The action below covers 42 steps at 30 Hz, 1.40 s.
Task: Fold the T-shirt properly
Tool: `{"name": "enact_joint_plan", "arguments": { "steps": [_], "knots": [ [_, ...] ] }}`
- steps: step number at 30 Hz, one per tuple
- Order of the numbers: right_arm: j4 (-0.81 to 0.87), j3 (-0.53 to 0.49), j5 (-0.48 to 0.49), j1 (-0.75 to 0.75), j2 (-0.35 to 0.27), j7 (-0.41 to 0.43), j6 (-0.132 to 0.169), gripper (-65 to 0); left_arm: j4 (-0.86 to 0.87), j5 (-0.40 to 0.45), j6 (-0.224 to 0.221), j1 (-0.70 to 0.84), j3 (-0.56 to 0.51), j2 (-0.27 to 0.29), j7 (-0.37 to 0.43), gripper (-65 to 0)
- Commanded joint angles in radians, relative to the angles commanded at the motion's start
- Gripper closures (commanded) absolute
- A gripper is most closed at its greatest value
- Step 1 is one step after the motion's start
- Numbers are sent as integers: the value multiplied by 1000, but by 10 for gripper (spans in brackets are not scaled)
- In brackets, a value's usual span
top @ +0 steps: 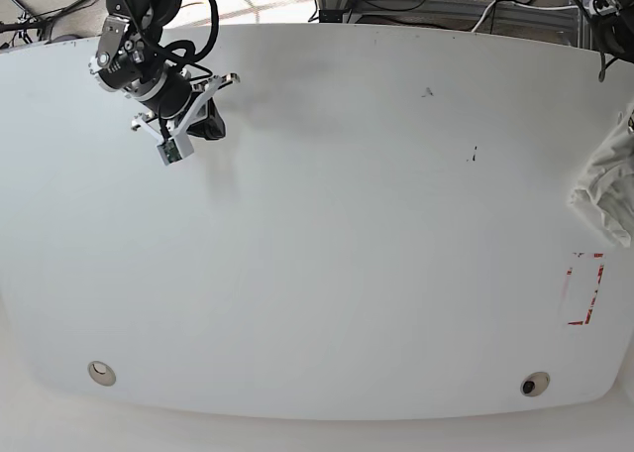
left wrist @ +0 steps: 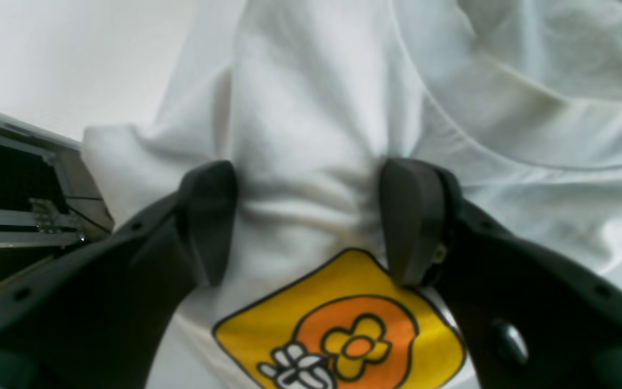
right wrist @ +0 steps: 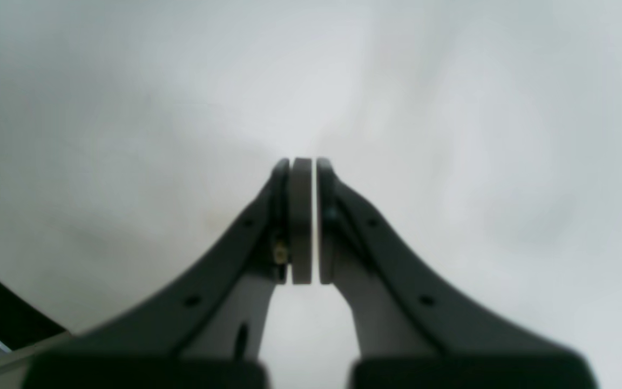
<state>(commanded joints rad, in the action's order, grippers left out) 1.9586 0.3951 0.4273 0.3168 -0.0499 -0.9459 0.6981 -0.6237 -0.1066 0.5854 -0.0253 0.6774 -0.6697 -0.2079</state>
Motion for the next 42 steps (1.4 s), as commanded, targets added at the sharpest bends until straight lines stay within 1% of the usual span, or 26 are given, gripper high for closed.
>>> {"name": "enact_joint_plan", "arguments": {
  "steps": [2, 4, 6, 9, 11, 13, 17, 19, 23, 26, 29, 32, 34, 37, 39, 41, 42],
  "knots": [
    [0, 0, 0, 20, 0, 14, 0, -6, 0, -2, 0, 5, 3, 25, -5, -392],
    [2, 0, 2, 37, 0, 18, 0, -6, -17, -2, 0, 35, 37, 46, -15, -392],
    [2, 0, 2, 43, 0, 20, 0, -6, -61, -2, 3, 77, 101, 72, -66, -392],
    [2, 0, 2, 48, -8, 20, 0, -6, -190, 0, 3, 130, 190, 117, -152, -392],
    [11, 0, 2, 61, -20, 20, 0, -6, -330, 0, 5, 199, 256, 161, -215, -392],
    [26, -6, 2, 69, -25, 20, 0, -6, -433, 0, 5, 235, 293, 192, -238, -392],
    [58, -3, 2, 72, -21, 20, 0, -6, -629, 0, 5, 273, 338, 255, -241, -392],
    [58, -2, 2, 69, -25, 20, 0, -6, -701, 0, 5, 273, 341, 270, -241, -392],
    [58, -2, -2, 68, -31, 20, 0, -6, -787, 5, 5, 270, 341, 290, -241, -392],
    [58, -6, 2, 64, -54, 26, 0, -6, -845, 0, 3, 253, 328, 290, -241, -392],
    [58, -2, 2, 64, -57, 46, 0, -6, -933, 5, 3, 238, 292, 301, -241, -392],
    [58, -2, 0, 60, -58, 49, 0, -6, -1019, 0, 5, 265, 239, 339, -241, -392],
    [60, -2, 0, 60, -60, 55, 0, -6, -1086, 0, 5, 281, 186, 358, -241, -392],
    [60, 0, 0, 60, -87, 55, 0, -6, -1169, 3, 5, 318, 103, 391, -238, -392],
    [60, 0, -6, 57, -91, 58, 0, -6, -1212, 6, 0, 319, 34, 419, -236, -392],
    [60, 0, -8, 49, -97, 83, 0, -6, -1226, 8, -2, 318, -14, 443, -235, -390],
    [58, 0, -25, 48, -100, 110, 0, -6, -1226, 17, -3, 315, -41, 456, -233, -390]
  ]
}}
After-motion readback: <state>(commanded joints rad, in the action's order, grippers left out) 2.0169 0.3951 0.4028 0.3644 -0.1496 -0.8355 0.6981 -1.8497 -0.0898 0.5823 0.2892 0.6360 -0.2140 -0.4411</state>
